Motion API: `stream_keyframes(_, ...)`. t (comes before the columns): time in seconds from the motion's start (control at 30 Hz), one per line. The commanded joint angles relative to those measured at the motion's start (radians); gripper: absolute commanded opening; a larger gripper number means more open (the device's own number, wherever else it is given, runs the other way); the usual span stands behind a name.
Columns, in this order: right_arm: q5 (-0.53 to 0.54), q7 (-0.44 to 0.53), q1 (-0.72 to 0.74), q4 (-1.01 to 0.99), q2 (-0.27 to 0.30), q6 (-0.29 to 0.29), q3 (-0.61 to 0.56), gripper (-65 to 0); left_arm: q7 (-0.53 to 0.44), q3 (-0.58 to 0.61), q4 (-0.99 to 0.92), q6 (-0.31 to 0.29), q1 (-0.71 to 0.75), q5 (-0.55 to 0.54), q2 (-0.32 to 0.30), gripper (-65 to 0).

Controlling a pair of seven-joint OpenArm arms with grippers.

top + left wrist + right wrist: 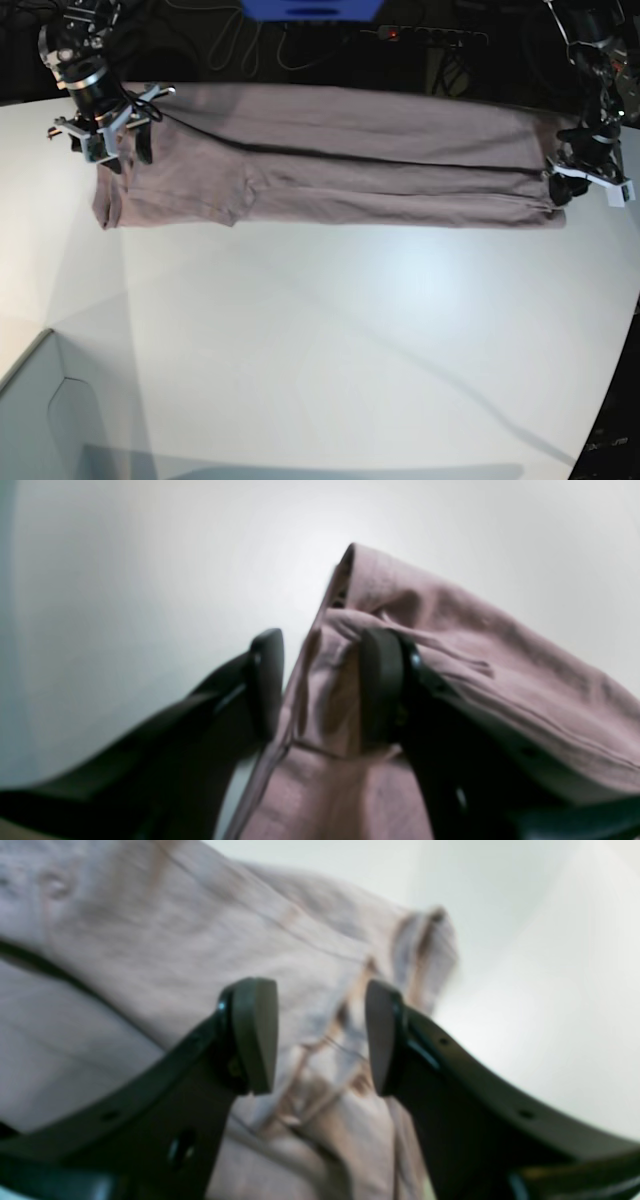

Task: Layout the t-shirt on the table in an organized manner, then fold the t-shirt properly
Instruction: 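Adjust the right gripper's grip on the strip's end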

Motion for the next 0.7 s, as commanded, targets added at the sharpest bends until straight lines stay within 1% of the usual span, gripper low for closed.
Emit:
stream_keyframes(0.0,0.013,0.027,0.019,0.014,0.009,0.014,0.005,-35.8,-0.003,-0.005,0.010,-0.005,-0.005,-0.004,-0.017,-39.8)
stream_keyframes(0.07,0.013,0.002,0.045,-0.011,0.009,0.014,0.004,-35.8,-0.003,-0.005,0.010,-0.005,-0.002,-0.004,-0.017,-39.7)
stream_keyframes(0.17,0.013,-0.065,0.128,-0.072,0.012,0.014,0.008,-35.8,-0.003,-0.006,0.010,-0.005,0.000,-0.004,-0.018,-39.4)
stream_keyframes(0.2,0.011,-0.090,0.152,-0.103,0.014,0.014,0.008,-35.8,-0.003,-0.008,0.010,-0.005,0.000,-0.004,-0.020,-37.9)
stream_keyframes(0.27,0.011,-0.134,0.194,-0.149,0.035,0.014,0.010,-35.8,-0.003,-0.008,0.011,-0.005,0.001,-0.004,-0.020,-34.0)
stream_keyframes(0.37,0.011,-0.157,0.217,-0.190,0.049,0.014,0.010,-35.8,-0.003,-0.009,0.011,-0.005,0.001,-0.004,-0.021,-29.8)
stream_keyframes(0.47,0.010,-0.157,0.218,-0.198,0.051,0.014,0.010,-36.4,-0.003,-0.009,0.010,-0.005,0.003,-0.004,-0.021,-29.0)
stream_keyframes(0.57,0.010,-0.156,0.212,-0.198,0.051,0.014,0.010,-39.9,-0.003,-0.009,0.010,-0.005,0.003,-0.004,-0.021,-29.1)
stream_keyframes(0.63,0.010,-0.156,0.209,-0.200,0.048,0.014,0.010,-44.5,-0.003,-0.009,0.010,-0.005,0.003,-0.004,-0.021,-29.1)
stream_keyframes(0.67,0.010,-0.156,0.203,-0.200,0.046,0.014,0.010,-47.8,-0.003,-0.009,0.010,-0.005,0.001,-0.004,-0.021,-29.1)
